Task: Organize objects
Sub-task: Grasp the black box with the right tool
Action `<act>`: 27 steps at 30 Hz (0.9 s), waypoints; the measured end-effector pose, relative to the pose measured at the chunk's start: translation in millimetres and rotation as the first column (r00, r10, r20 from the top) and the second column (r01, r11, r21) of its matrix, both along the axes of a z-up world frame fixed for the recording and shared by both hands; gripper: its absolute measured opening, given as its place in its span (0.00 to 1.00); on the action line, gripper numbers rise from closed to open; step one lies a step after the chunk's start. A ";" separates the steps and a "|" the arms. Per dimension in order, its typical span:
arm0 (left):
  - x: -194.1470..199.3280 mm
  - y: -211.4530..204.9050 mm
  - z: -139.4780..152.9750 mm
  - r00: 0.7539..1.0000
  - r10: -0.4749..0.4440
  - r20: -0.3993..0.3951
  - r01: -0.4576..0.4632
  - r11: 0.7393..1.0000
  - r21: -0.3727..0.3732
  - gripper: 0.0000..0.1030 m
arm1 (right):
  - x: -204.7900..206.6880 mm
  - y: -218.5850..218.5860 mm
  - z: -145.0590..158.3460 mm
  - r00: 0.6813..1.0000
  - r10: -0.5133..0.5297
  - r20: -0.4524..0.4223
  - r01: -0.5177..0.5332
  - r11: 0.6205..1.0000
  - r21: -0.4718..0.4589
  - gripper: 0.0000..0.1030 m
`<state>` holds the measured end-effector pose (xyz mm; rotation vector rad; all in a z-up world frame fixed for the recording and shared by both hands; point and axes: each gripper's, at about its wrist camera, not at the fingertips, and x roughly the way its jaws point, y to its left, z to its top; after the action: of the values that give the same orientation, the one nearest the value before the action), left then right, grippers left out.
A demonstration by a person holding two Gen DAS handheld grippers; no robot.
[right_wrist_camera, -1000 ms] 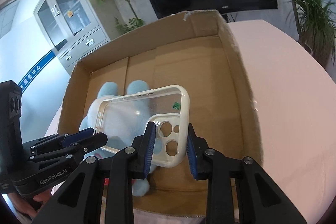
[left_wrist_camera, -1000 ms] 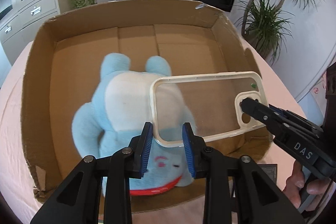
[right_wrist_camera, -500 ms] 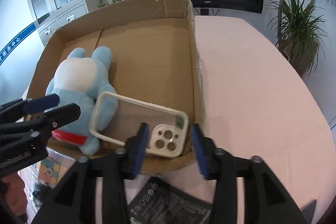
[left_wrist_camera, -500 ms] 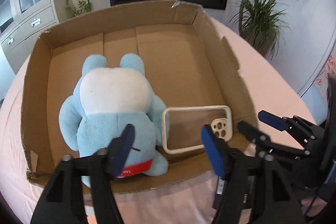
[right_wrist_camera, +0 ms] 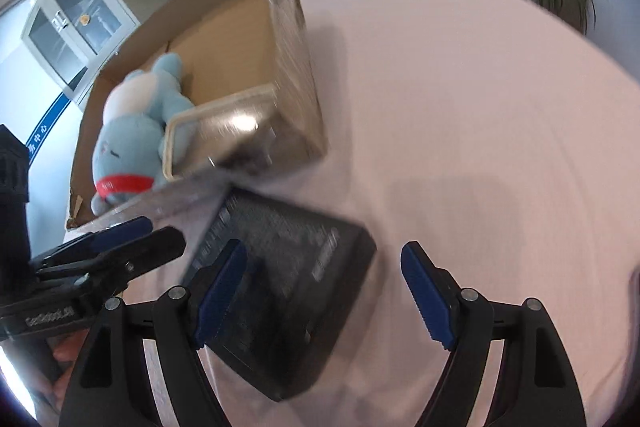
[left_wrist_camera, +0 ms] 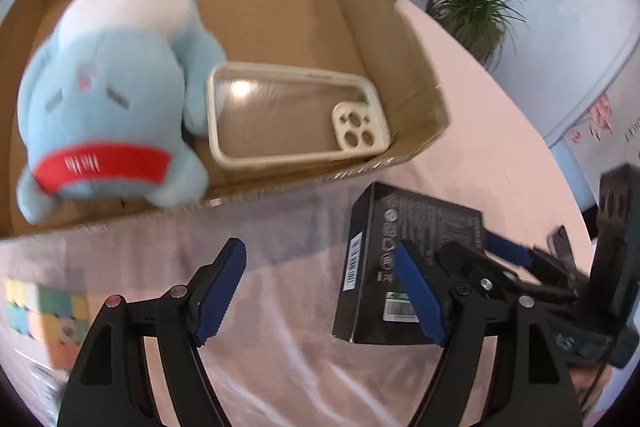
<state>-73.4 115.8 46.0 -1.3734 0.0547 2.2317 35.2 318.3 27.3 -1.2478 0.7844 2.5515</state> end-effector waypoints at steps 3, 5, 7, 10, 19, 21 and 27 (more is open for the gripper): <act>10.6 -5.7 -9.0 0.999 -0.006 0.046 0.002 0.997 0.078 0.69 | 9.0 -1.2 -15.6 0.998 0.025 -0.062 -0.035 0.988 -0.154 0.69; 19.4 -6.5 -7.2 0.997 -0.050 0.055 0.044 0.994 0.103 0.57 | 13.5 -10.6 -16.6 0.996 0.055 -0.075 -0.066 0.987 -0.147 0.69; 34.2 -12.4 -4.4 0.996 -0.080 0.047 0.074 0.989 0.125 0.48 | 16.6 -20.6 -14.4 0.993 0.089 -0.077 -0.098 0.988 -0.120 0.69; 51.1 -26.0 -5.6 0.993 -0.095 0.071 0.083 0.985 0.154 0.45 | 24.0 -39.8 -18.2 0.980 0.178 -0.088 -0.189 0.972 -0.138 0.68; 91.2 -72.4 2.8 0.988 -0.095 0.124 0.064 0.970 0.236 0.61 | 54.5 -109.0 -17.6 0.932 0.358 -0.050 -0.357 0.934 0.031 0.68; 81.5 -75.8 3.3 0.988 -0.062 0.139 0.027 0.969 0.244 0.64 | 57.1 -103.3 -13.5 0.942 0.329 -0.062 -0.326 0.944 0.052 0.68; 46.8 -54.9 -13.1 0.972 -0.038 0.231 -0.012 0.977 0.214 0.65 | 39.7 -106.3 -9.5 0.936 0.349 -0.038 -0.343 0.931 0.122 0.71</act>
<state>-26.7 60.9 32.9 -1.4981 -0.2510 1.9830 74.9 212.0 17.8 -1.3853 0.4513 2.8736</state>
